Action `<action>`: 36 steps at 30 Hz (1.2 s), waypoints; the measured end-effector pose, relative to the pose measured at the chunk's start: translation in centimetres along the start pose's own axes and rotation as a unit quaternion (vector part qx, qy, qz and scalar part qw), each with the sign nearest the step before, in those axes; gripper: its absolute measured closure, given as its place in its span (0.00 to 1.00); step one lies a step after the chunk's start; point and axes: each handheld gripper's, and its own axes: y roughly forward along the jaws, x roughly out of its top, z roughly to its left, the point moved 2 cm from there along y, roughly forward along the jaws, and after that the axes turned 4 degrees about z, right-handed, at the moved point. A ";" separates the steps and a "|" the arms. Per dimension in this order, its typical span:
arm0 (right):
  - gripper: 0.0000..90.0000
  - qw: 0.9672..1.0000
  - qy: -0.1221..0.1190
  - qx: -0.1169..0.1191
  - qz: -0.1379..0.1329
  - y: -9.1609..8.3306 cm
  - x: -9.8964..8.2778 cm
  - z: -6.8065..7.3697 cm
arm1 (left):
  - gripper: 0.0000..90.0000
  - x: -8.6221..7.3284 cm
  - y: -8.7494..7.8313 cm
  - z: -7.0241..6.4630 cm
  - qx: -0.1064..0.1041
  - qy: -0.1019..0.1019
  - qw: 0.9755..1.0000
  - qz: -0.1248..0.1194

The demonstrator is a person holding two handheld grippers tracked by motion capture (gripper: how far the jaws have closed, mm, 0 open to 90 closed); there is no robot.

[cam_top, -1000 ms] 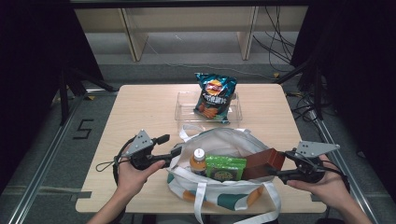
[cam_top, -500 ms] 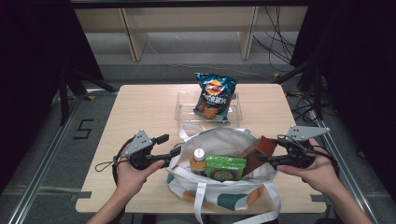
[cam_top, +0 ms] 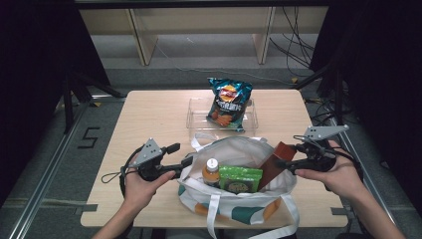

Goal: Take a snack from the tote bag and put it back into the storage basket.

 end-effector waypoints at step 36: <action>0.42 0.996 0.009 -0.013 -0.083 5.3 -0.8 0.7 | 0.36 -0.1 0.0 0.0 -0.002 0.000 1.000 -0.002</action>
